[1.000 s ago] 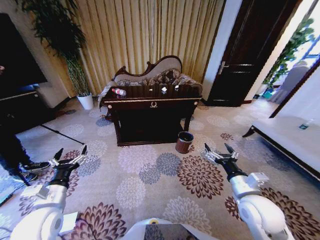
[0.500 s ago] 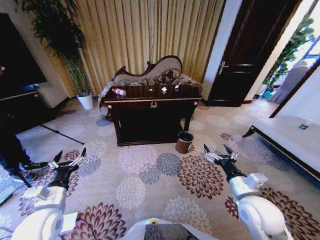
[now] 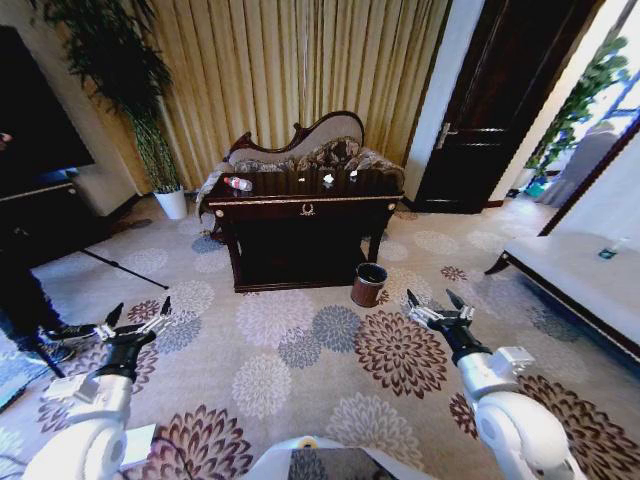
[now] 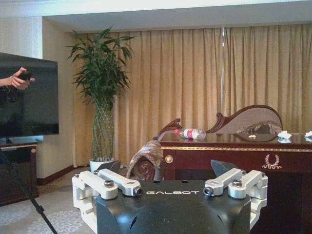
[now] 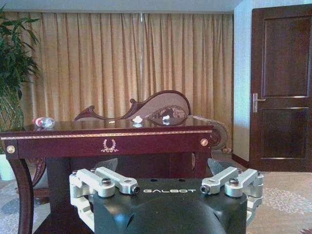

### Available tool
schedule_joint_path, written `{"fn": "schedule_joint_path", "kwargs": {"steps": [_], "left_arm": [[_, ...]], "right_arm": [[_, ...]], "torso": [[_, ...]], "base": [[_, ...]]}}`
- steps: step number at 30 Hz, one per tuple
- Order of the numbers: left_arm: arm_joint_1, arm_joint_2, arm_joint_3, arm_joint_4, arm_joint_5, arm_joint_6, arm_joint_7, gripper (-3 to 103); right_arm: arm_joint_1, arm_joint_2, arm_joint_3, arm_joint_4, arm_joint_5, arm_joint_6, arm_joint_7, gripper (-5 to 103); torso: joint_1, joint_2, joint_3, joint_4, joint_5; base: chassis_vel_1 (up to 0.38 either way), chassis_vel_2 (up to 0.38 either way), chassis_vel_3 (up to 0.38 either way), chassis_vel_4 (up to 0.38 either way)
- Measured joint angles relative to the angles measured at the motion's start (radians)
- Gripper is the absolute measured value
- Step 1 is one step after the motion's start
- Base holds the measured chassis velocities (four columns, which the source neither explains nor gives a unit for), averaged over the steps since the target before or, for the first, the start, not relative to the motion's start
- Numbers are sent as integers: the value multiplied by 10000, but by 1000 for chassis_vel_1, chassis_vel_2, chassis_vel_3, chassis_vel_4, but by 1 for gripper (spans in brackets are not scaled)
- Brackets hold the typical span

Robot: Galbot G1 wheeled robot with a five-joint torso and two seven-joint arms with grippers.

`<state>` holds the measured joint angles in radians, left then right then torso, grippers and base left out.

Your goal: Move to the front of the table and place the trash on the table into the trash bin.

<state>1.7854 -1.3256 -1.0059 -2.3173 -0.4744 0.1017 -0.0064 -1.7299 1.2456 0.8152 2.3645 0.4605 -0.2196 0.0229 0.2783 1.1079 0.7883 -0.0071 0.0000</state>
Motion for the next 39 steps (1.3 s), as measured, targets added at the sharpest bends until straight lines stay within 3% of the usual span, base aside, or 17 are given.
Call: {"fn": "schedule_joint_path", "kwargs": {"steps": [39], "left_arm": [[135, -148, -46, 285, 108, -368, 199, 100]], "right_arm": [[-46, 42, -109, -110, -129, 74, -28, 100]], "torso": [[0, 0, 0, 1, -3]], "base": [[-86, 92, 95, -91]]}}
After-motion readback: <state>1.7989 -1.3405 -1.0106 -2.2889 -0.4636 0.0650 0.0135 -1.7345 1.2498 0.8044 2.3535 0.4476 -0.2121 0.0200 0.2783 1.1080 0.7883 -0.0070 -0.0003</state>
